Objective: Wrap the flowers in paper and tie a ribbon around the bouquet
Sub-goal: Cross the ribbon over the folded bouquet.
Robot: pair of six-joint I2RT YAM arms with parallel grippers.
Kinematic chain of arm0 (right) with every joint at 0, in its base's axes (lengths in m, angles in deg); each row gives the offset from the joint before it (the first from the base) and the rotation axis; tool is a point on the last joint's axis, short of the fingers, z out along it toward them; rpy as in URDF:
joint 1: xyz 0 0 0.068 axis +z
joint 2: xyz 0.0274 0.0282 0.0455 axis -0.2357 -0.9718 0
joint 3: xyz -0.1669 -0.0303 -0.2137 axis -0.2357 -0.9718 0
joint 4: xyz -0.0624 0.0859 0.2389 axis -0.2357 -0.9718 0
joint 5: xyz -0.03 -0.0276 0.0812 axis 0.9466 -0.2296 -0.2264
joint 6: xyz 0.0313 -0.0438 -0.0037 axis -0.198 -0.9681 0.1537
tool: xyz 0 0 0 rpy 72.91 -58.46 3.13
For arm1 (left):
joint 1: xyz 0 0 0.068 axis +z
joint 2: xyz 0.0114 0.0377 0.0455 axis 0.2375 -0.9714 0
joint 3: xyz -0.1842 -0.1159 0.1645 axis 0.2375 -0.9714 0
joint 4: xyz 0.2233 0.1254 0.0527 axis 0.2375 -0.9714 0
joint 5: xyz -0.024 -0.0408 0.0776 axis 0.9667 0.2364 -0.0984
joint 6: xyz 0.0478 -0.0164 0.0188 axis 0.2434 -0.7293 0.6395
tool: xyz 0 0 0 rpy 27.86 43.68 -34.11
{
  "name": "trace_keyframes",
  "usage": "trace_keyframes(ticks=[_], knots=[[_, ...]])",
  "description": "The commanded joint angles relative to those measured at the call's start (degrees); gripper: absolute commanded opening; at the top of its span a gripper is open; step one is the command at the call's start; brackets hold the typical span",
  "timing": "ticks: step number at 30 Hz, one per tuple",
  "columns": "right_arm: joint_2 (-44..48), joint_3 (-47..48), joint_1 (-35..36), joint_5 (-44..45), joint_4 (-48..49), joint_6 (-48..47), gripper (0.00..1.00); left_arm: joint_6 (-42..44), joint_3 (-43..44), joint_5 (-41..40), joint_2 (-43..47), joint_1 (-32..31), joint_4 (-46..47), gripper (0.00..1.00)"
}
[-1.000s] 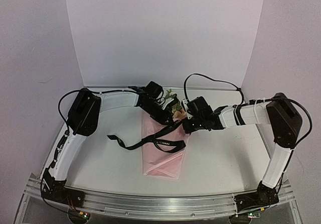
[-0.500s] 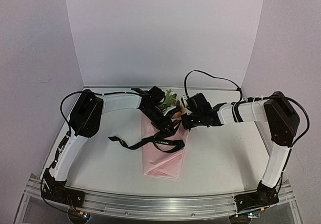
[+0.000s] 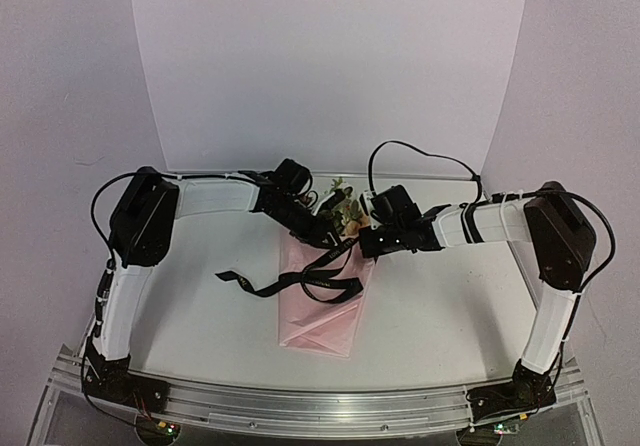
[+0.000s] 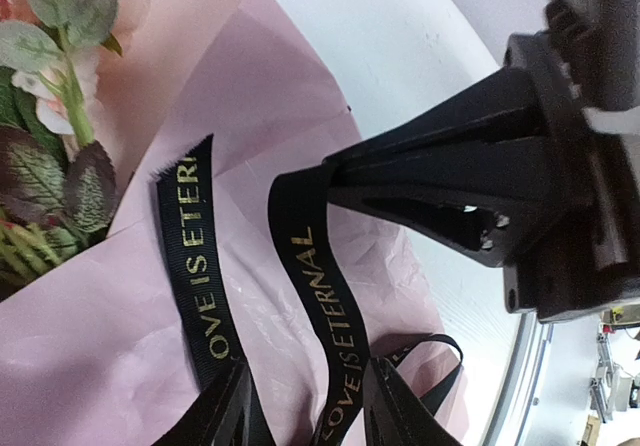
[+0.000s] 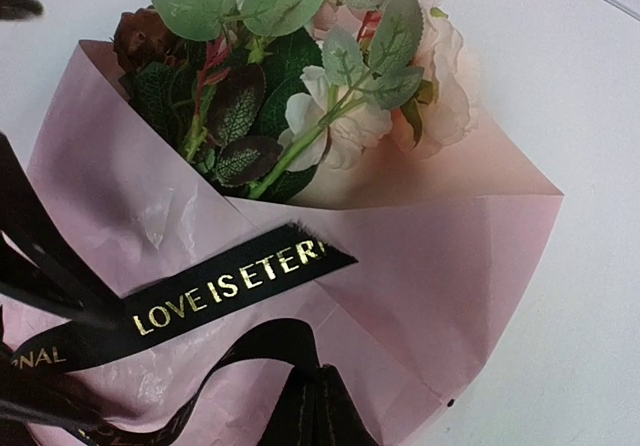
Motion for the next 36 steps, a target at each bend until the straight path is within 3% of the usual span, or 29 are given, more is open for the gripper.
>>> trace_keyframes(ticks=[1,11,25,32,36], knots=[[1.81,0.72,-0.32,-2.03,1.73,2.78,0.0,-2.75,-3.86,-0.83,7.06,1.01,8.48,0.42],[1.8,2.76,-0.35,-4.26,3.32,6.66,0.01,3.46,0.9,0.12,2.72,-0.91,1.07,0.51],[4.26,1.69,-0.94,-7.23,4.4,10.63,0.02,4.44,4.55,-10.16,-0.95,-3.27,-0.61,0.59],[5.23,0.45,-1.35,-7.13,5.16,11.68,0.03,4.08,4.23,-12.17,-1.48,-4.52,0.65,0.58],[5.33,0.14,-1.64,-7.04,5.25,11.89,0.04,3.78,3.54,-12.57,-1.22,-5.07,1.24,0.47]])
